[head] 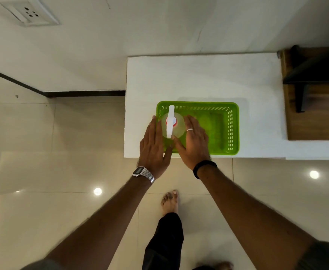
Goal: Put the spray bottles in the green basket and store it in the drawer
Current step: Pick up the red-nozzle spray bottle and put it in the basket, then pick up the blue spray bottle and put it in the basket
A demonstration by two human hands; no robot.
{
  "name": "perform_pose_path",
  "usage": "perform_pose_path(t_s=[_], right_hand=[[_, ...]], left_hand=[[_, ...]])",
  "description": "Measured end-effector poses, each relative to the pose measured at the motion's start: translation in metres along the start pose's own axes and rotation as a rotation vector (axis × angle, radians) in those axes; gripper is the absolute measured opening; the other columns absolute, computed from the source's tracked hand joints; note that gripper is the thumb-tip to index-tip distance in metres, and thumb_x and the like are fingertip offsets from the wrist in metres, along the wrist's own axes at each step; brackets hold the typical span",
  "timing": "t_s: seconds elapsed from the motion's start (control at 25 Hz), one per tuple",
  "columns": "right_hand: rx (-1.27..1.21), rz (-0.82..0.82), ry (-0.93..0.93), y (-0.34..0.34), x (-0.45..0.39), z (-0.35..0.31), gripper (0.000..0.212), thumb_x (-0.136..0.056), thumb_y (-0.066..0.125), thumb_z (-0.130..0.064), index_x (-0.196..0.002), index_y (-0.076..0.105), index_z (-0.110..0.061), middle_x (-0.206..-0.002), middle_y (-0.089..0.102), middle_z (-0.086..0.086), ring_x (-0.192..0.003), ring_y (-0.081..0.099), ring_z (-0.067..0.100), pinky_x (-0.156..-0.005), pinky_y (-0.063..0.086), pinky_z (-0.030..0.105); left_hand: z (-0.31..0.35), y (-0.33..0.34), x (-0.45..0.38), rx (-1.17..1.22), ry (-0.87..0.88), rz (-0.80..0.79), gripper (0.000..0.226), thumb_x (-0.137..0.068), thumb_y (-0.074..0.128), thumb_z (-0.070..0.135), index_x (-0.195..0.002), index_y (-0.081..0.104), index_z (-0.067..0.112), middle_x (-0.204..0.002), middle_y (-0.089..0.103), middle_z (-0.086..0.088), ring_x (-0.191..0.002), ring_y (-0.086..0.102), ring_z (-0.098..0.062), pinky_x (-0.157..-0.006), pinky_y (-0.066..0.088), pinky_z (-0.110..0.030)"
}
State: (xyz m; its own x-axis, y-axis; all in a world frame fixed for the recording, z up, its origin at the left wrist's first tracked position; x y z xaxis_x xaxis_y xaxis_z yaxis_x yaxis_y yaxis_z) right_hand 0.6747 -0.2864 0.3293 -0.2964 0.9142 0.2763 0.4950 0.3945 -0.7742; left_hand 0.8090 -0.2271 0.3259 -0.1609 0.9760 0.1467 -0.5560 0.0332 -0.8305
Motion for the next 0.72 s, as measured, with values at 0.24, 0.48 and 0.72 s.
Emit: perform_pose_path(t_s=[0.24, 0.48, 0.72], right_hand=[[0.106, 0.036, -0.023, -0.028, 0.097, 0.027, 0.069, -0.096, 0.049, -0.035, -0.160, 0.029, -0.018, -0.170, 0.020, 0.007, -0.158, 0.015, 0.025, -0.121, 0.014, 0.056], [0.165, -0.118, 0.070, -0.022, 0.211, 0.121, 0.068, -0.096, 0.046, -0.033, -0.160, 0.025, -0.021, -0.170, 0.020, 0.008, -0.156, 0.021, 0.026, -0.121, 0.018, 0.059], [0.123, -0.191, 0.424, -0.031, 0.332, 0.256, 0.074, -0.101, 0.040, -0.036, -0.163, 0.002, -0.022, -0.172, -0.003, 0.007, -0.159, 0.000, 0.024, -0.122, 0.005, 0.061]], left_hand=[[0.001, 0.007, 0.071, 0.019, -0.295, 0.110, 0.082, -0.092, 0.046, 0.049, -0.157, 0.012, 0.013, -0.166, 0.012, -0.010, -0.152, 0.018, -0.027, -0.112, 0.031, -0.053], [0.024, 0.082, 0.156, -0.129, -0.404, -0.259, 0.076, -0.094, 0.053, 0.037, -0.156, 0.018, 0.011, -0.164, 0.022, -0.014, -0.149, 0.023, -0.034, -0.113, 0.030, -0.055], [0.129, 0.175, 0.166, -0.300, -0.054, -0.642, 0.070, -0.098, 0.046, 0.042, -0.155, 0.023, 0.009, -0.162, 0.028, -0.012, -0.150, 0.025, -0.029, -0.118, 0.029, -0.044]])
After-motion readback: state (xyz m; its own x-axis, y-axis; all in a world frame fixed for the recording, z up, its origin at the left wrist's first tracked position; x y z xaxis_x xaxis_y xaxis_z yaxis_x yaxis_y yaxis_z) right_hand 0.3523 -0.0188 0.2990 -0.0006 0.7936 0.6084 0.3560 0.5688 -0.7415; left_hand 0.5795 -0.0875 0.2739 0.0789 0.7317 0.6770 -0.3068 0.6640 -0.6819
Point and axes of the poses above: each hand's wrist, its own x-axis away from the middle knuckle, its own y-axis out of the palm, z = x × y, the point moved 3 cm from there along -x, towards the middle knuckle
